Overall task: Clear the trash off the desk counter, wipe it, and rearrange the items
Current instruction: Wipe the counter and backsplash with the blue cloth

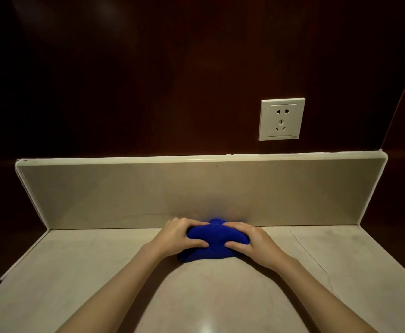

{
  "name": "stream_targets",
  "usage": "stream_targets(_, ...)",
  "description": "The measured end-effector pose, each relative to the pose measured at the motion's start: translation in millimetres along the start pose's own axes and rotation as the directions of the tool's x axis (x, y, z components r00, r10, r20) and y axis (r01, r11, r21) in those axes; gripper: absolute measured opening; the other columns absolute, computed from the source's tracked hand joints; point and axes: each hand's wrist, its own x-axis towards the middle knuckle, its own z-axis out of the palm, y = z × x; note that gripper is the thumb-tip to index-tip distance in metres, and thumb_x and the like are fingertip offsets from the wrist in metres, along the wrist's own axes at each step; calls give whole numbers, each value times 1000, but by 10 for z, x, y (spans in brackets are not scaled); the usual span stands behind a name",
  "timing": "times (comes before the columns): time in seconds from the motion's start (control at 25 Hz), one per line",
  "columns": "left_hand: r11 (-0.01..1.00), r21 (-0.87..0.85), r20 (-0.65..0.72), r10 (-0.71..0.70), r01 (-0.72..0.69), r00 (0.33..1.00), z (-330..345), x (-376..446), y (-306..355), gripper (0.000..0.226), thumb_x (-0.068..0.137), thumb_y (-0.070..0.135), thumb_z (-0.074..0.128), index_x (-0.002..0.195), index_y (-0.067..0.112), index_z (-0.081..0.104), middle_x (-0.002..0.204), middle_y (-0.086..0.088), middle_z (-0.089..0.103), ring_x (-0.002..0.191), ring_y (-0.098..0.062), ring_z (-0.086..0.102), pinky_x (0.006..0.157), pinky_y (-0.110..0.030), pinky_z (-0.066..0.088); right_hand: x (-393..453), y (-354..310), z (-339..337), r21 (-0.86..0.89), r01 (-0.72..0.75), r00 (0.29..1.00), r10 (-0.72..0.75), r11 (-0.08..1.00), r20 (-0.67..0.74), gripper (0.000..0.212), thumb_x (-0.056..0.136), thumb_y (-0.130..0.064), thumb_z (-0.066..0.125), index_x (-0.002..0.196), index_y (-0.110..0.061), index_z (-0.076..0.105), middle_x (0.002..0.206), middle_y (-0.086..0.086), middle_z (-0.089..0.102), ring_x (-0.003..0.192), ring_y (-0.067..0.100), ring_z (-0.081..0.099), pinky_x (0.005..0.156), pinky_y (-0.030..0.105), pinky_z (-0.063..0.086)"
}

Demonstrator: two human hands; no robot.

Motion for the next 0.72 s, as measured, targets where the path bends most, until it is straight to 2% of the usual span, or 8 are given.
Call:
stream_targets(0.12,999,-18,35,-47,47,998,3,-11,27,60,75,54,73,129,36,58,124,18,64,107,-1,59,88,-15,44,-19,38,-17,19,14,1000,-14,1000,9,52,84,-51,62,132,-37,51,132,-23,54,117,-3,50,102,27,44)
stream_targets(0.28,997,-15,49,-78,79,996,92,26,183,65,74,58,71,133,36,55,129,19,60,114,-2,57,97,-23,46,-82,111,-191,13,22,999,-23,1000,38,52,85,-46,64,134,-34,50,136,-19,52,126,-2,44,107,24,37)
stream_targets(0.44,999,2,34,-49,49,998,308,186,522,69,73,61,71,134,35,54,131,18,59,117,-6,56,98,-24,45,-251,323,-509,17,-26,999,25,1000,43,54,83,-42,68,134,-31,53,136,-17,53,131,0,39,109,24,33)
stream_targets(0.64,1000,11,71,3,-4,997,619,506,996,72,71,66,70,135,38,52,129,16,61,116,-9,57,97,-27,44,-558,620,-1005,6,-119,992,119,993,49,54,82,-38,70,132,-30,54,135,-15,54,122,-1,47,104,22,38)
stream_targets(0.72,999,29,85,32,-35,996,759,658,1210,73,72,66,68,137,39,49,129,13,62,116,-13,57,96,-28,43,-648,762,-1246,-25,-173,983,174,985,61,54,81,-38,72,132,-30,55,135,-14,55,123,2,48,105,26,40)
